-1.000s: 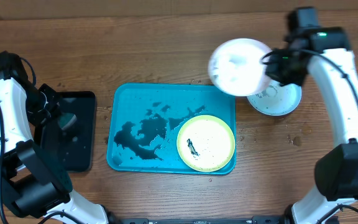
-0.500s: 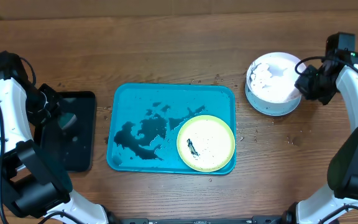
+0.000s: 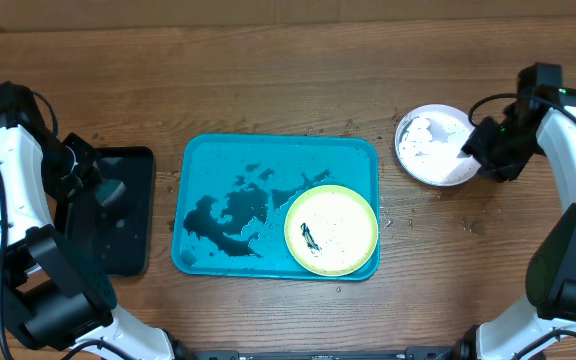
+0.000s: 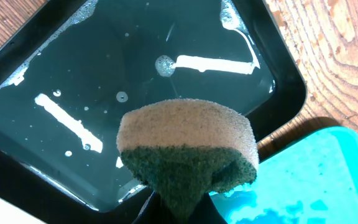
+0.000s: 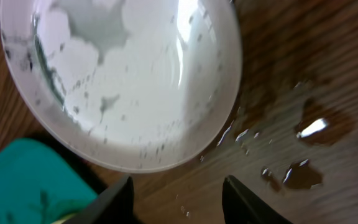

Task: Clean dirty plates on tray and stack at the side
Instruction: 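Carry the white plate right and set it on the light-blue plate, then move the right gripper to the yellow plate rim and grasp it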

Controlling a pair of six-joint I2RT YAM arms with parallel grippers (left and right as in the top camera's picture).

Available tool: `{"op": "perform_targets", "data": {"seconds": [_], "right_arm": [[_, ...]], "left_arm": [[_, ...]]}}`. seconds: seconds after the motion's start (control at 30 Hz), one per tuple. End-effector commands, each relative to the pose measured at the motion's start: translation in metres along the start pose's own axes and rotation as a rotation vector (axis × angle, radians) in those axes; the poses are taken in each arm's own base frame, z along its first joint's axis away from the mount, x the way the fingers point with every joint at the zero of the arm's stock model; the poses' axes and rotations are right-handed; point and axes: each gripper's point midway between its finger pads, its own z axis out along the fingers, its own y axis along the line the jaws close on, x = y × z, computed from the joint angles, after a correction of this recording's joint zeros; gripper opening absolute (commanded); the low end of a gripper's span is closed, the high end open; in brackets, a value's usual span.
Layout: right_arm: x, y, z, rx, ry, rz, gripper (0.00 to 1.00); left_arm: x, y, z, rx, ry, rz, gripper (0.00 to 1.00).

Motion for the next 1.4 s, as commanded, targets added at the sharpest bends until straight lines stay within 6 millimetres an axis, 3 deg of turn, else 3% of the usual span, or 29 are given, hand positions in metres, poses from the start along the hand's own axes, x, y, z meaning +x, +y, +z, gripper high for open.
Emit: {"op": "perform_targets", "data": {"seconds": [0.0, 0.13, 0.23, 0.3, 0.4, 0.53, 0.67, 0.9, 1.37], "right_arm": [[0.038, 0.037, -0.018, -0.113, 0.065, -0.128, 0.47], [0.083, 0.06, -0.029, -0.058, 0.073, -0.289, 0.49], [0.102, 0.068, -0.024, 0.067, 0.017, -0.393, 0.58], [0.12, 0.077, -0.013, 0.094, 0.024, -0.483, 0.64], [0.146, 0.088, 0.01, 0.1, 0.056, -0.65, 0.66], [0.168, 0.1, 0.044, 0.072, 0.049, -0.857, 0.72], [0.173, 0.105, 0.064, 0.041, 0.02, -0.927, 0.79], [0.168, 0.103, 0.076, 0.03, -0.012, -0.945, 0.82], [0.192, 0.088, 0.092, -0.018, 0.1, -0.921, 0.73]], "left_arm": [[0.001, -0.003, -0.004, 0.026, -0.003, -0.009, 0.04], [0.001, -0.003, -0.004, 0.026, -0.003, -0.009, 0.04], [0.001, -0.003, -0.004, 0.026, -0.003, -0.009, 0.04], [0.001, -0.003, -0.004, 0.026, -0.003, -0.009, 0.04], [0.001, -0.003, -0.004, 0.026, -0.002, -0.009, 0.04], [0.001, -0.003, -0.004, 0.026, -0.001, -0.009, 0.04], [0.003, -0.002, -0.004, 0.023, 0.005, -0.01, 0.04], [0.003, -0.002, -0.004, 0.023, 0.005, -0.01, 0.04], [0.002, -0.002, -0.004, 0.024, 0.004, -0.01, 0.04]]}}
